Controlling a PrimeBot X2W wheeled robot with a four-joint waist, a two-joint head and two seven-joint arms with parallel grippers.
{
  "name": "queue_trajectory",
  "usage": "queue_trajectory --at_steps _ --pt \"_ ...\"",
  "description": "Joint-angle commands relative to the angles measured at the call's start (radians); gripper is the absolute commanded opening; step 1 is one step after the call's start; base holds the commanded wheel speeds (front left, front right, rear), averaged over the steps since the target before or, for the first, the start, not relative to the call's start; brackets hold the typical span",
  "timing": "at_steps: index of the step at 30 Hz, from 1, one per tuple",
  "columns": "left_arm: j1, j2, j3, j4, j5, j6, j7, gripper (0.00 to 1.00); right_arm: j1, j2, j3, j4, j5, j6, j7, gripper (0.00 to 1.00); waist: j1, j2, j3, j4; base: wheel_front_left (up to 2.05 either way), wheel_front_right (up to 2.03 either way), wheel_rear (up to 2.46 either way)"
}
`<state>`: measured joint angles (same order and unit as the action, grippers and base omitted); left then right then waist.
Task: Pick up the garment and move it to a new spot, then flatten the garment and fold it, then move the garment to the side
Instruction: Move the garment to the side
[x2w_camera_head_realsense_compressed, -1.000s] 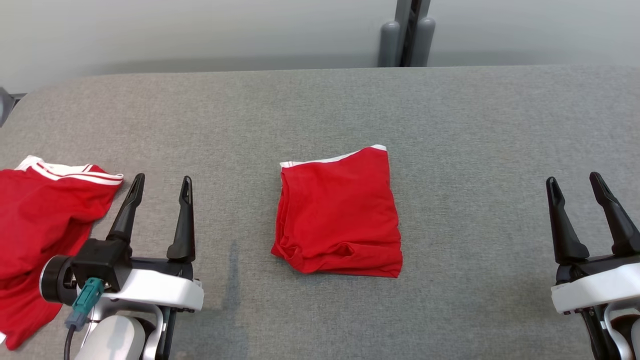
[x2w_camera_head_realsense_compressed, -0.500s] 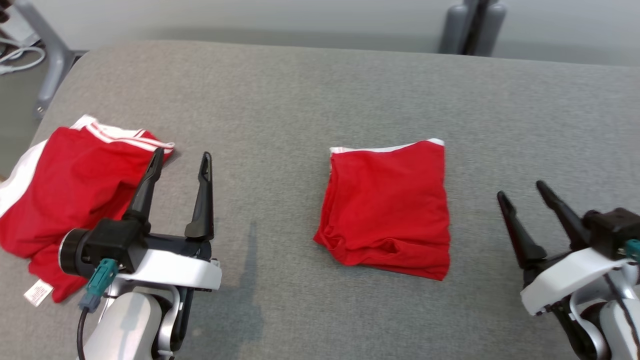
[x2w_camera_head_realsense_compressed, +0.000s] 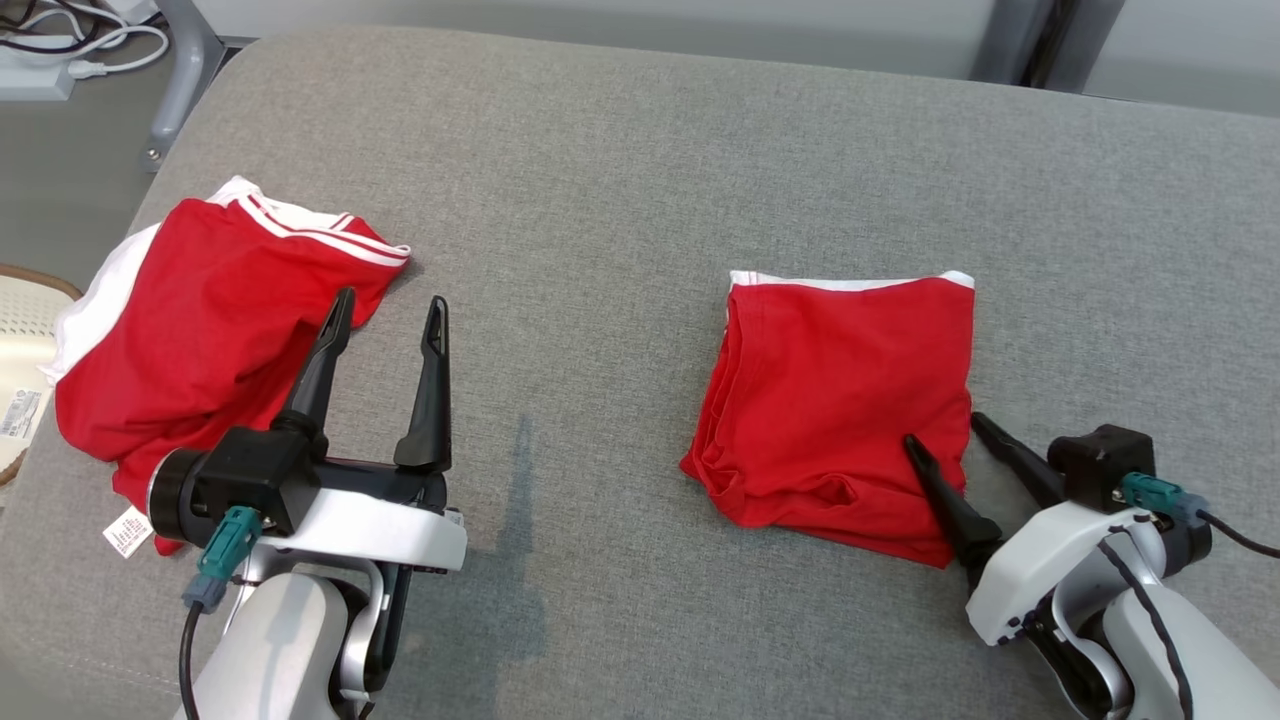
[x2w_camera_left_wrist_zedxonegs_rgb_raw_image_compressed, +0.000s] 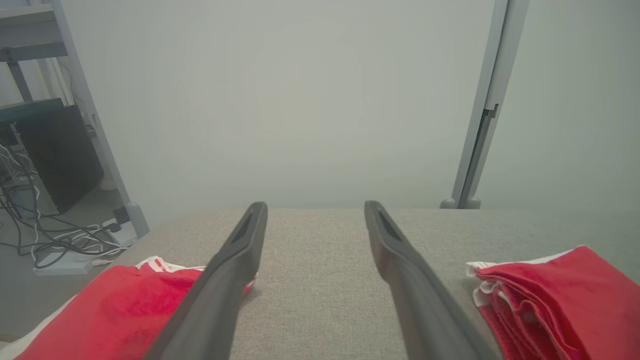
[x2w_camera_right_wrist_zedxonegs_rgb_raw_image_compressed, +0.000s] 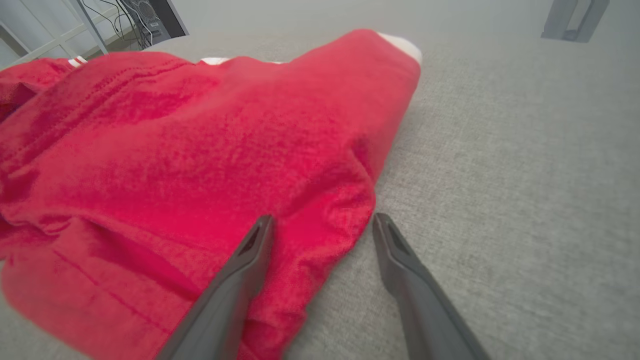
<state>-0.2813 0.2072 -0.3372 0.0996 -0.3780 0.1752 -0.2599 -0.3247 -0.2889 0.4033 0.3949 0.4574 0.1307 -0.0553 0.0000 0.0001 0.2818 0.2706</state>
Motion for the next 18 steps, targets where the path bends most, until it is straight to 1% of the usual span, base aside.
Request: queue_trajectory --at_steps 1,11,18 --pt "-0.02 -0.004 0.011 -0.002 0.009 -0.008 -0.004 1.0 -0.023 -0.007 0.017 0.027 0.016 0.0 -0.019 1.0 0.0 -0.0001 0.003 0.004 0.0 0.0 0.0" --pt "-0.005 -0.019 0.036 0.002 0.032 -0.024 -0.004 1.0 -0.062 -0.004 0.11 0.119 0.076 0.0 -0.054 1.0 0.0 -0.0001 0.004 0.004 0.0 0.0 0.0" --pt "-0.002 -0.03 0.051 0.006 0.046 -0.034 -0.005 1.0 -0.088 -0.01 0.147 0.159 0.108 0.0 -0.083 1.0 0.0 -0.0001 0.003 0.002 0.0 0.0 0.0"
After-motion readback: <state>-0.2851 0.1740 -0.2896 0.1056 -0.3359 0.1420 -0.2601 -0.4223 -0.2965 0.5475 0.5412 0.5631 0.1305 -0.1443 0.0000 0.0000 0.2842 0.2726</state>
